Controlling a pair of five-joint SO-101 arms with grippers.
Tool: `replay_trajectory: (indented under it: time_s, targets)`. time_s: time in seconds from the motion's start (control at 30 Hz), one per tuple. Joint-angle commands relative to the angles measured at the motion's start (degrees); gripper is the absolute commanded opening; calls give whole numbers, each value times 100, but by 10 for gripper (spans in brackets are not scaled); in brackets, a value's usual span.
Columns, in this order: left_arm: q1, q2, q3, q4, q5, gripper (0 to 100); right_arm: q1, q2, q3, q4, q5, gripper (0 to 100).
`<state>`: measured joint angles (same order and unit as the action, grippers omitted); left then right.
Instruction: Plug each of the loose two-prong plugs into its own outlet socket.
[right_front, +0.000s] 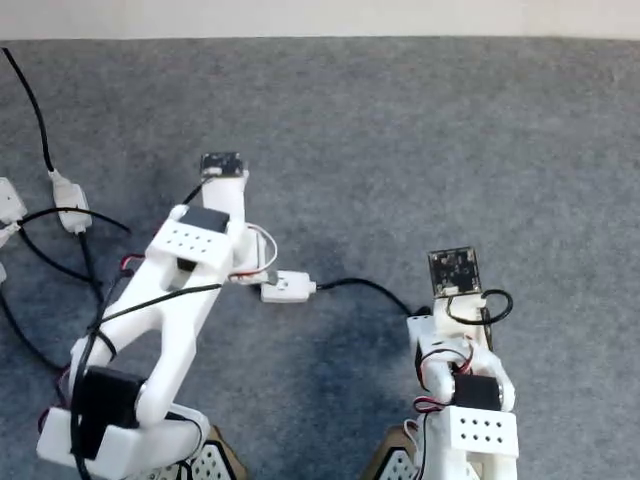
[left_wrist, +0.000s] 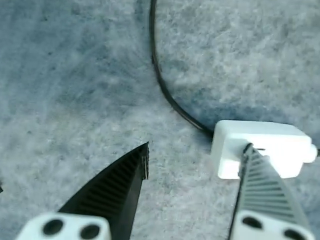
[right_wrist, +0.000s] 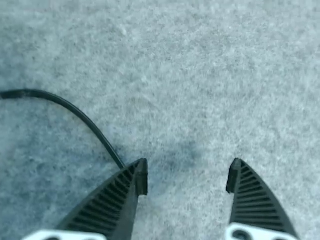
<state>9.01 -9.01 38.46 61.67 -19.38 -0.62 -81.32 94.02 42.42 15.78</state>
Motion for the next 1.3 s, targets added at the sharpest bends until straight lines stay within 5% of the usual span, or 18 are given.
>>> replay_trajectory:
  time_s: [0.0, 0.33, 0.63, 0.93, 1.27]
  targets:
    - [92, 31, 523, -26, -211, 277, -48, 48, -22, -119, 62, 252]
    - [127, -1912, 1842, 510, -466, 277, -48, 48, -22, -119, 62, 252]
    - [75, -3345, 778, 1433, -422, 277, -48, 48, -22, -119, 62, 252]
    - [-48, -1288, 75, 369, -132, 277, -48, 57, -22, -119, 53, 252]
    - [857, -673, 251, -18, 193, 277, -48, 57, -22, -119, 62, 252]
